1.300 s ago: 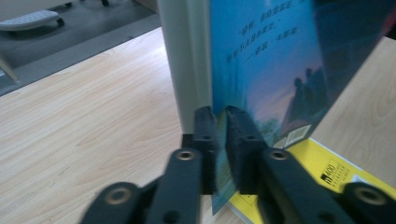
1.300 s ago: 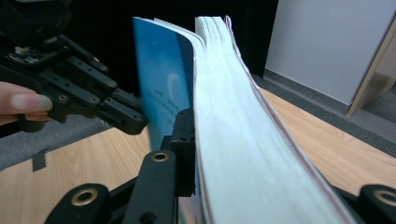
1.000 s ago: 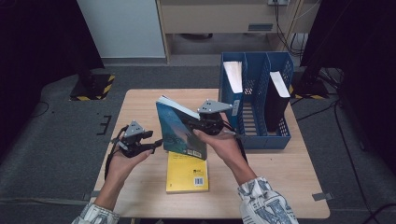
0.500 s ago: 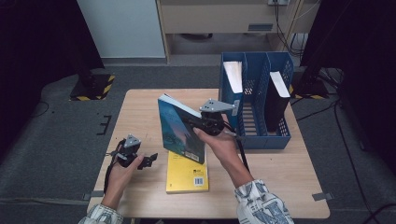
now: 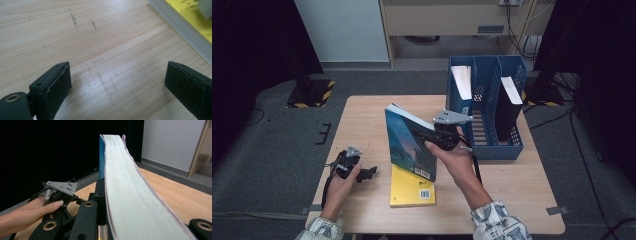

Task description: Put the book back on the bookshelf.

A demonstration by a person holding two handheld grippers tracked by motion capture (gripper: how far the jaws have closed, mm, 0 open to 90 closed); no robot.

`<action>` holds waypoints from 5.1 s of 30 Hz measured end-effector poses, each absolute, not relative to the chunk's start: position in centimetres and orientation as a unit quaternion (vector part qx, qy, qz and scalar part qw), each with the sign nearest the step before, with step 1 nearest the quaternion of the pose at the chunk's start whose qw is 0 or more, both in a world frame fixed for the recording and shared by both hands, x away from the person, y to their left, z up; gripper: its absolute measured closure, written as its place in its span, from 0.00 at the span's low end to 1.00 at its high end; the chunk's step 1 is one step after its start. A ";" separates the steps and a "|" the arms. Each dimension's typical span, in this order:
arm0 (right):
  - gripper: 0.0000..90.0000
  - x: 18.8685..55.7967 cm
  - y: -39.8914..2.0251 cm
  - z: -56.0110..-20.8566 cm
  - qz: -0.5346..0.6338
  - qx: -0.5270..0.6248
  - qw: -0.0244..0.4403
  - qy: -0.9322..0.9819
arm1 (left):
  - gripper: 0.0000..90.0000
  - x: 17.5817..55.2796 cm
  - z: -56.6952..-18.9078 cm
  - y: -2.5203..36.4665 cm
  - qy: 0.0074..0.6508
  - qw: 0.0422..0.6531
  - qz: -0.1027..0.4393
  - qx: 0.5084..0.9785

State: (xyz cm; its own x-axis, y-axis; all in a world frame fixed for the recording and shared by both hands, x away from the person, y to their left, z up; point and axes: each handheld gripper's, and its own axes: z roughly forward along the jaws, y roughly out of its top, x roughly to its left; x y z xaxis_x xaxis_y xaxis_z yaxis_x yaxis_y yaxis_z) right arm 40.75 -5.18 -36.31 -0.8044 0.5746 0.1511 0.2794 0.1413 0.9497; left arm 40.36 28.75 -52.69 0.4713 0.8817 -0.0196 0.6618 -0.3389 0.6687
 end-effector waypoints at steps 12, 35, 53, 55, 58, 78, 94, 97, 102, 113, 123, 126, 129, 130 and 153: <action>0.82 39.3 -8.5 -35.8 0.588 0.300 0.132 0.739 | 0.05 40.3 -53.1 28.6 0.481 0.302 0.184 0.802; 0.82 35.0 -15.0 -31.8 0.574 0.337 0.155 0.730 | 0.01 39.7 -53.7 28.5 0.484 0.320 0.202 0.789; 0.82 35.8 -20.2 -27.5 0.565 0.392 0.186 0.701 | 0.01 39.7 -53.7 28.4 0.484 0.322 0.201 0.788; 0.82 35.8 -20.8 -27.1 0.564 0.397 0.190 0.698 | 0.01 39.7 -53.7 28.4 0.485 0.321 0.201 0.788; 0.82 35.8 -21.5 -26.8 0.561 0.404 0.196 0.695 | 0.01 39.7 -53.7 28.4 0.485 0.321 0.202 0.788; 0.82 38.7 -25.2 -25.7 0.512 0.470 0.246 0.676 | 0.00 39.7 -53.7 28.4 0.483 0.320 0.200 0.790; 0.82 43.6 -23.8 -26.0 0.472 0.501 0.285 0.667 | 0.00 39.7 -53.7 28.4 0.482 0.321 0.199 0.791; 0.82 44.3 -23.6 -26.4 0.473 0.506 0.284 0.663 | 0.00 39.7 -53.7 28.4 0.482 0.321 0.199 0.791; 0.82 45.2 -23.6 -27.0 0.482 0.518 0.282 0.648 | 0.00 39.7 -53.7 28.4 0.482 0.320 0.199 0.791; 0.82 46.5 -24.6 -27.8 0.508 0.547 0.254 0.615 | 0.00 39.7 -53.7 28.4 0.482 0.320 0.199 0.791; 0.82 46.3 -25.2 -27.7 0.508 0.550 0.253 0.613 | 0.00 39.7 -53.7 28.4 0.482 0.320 0.199 0.791; 0.82 46.2 -25.4 -27.6 0.505 0.550 0.256 0.614 | 0.00 39.7 -53.7 28.4 0.482 0.321 0.199 0.791; 0.82 46.1 -25.6 -27.5 0.504 0.552 0.258 0.612 | 0.00 39.7 -53.7 28.4 0.482 0.320 0.199 0.791; 0.82 46.1 -25.7 -27.5 0.503 0.553 0.259 0.612 | 0.00 39.7 -53.7 28.4 0.482 0.320 0.199 0.791; 0.82 50.0 -24.0 -29.2 0.506 0.563 0.277 0.592 | 0.00 39.8 -53.7 28.3 0.481 0.322 0.198 0.791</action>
